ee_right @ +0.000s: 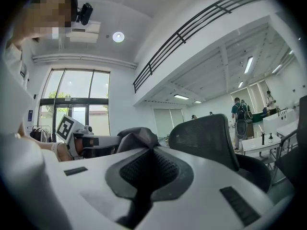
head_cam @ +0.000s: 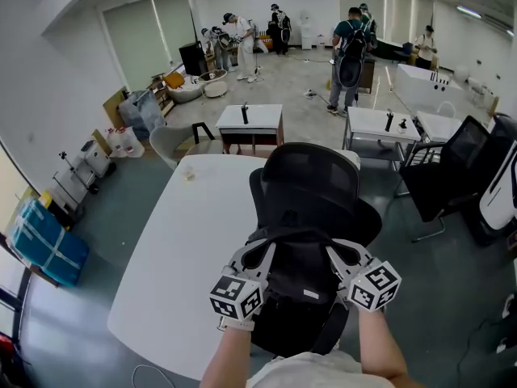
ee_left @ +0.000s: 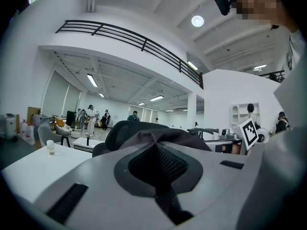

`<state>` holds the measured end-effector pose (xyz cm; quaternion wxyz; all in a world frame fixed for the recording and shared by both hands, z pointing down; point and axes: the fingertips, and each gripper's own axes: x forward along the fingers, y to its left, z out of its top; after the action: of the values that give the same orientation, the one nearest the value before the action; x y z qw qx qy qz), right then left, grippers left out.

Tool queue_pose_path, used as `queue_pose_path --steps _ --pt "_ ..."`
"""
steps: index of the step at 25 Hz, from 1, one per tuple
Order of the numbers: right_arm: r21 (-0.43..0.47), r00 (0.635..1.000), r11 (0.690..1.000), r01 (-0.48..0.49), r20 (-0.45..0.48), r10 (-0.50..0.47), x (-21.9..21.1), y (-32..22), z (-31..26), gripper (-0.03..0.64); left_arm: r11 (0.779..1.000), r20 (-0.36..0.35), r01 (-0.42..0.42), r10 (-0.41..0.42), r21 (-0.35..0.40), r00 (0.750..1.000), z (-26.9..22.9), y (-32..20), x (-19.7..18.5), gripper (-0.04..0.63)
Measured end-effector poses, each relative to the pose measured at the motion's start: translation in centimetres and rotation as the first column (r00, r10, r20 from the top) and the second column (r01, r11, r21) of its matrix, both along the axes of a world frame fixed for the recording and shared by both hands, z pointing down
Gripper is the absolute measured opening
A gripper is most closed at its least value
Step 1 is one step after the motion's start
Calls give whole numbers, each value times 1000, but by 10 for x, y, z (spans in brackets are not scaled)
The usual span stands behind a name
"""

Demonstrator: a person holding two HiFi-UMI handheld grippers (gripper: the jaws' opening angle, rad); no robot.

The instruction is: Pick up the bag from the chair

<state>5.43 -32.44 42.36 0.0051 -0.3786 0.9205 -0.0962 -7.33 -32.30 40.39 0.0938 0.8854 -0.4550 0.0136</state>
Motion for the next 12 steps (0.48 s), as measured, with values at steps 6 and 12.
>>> queue_pose_path --steps 6,12 --pt "9 1000 1000 16 11 -16 0 3 -6 21 1000 -6 8 -8 8 1000 -6 3 0 26" --pt "19 1000 1000 19 5 -19 0 4 -8 21 1000 -20 11 -10 7 1000 -8 5 0 26"
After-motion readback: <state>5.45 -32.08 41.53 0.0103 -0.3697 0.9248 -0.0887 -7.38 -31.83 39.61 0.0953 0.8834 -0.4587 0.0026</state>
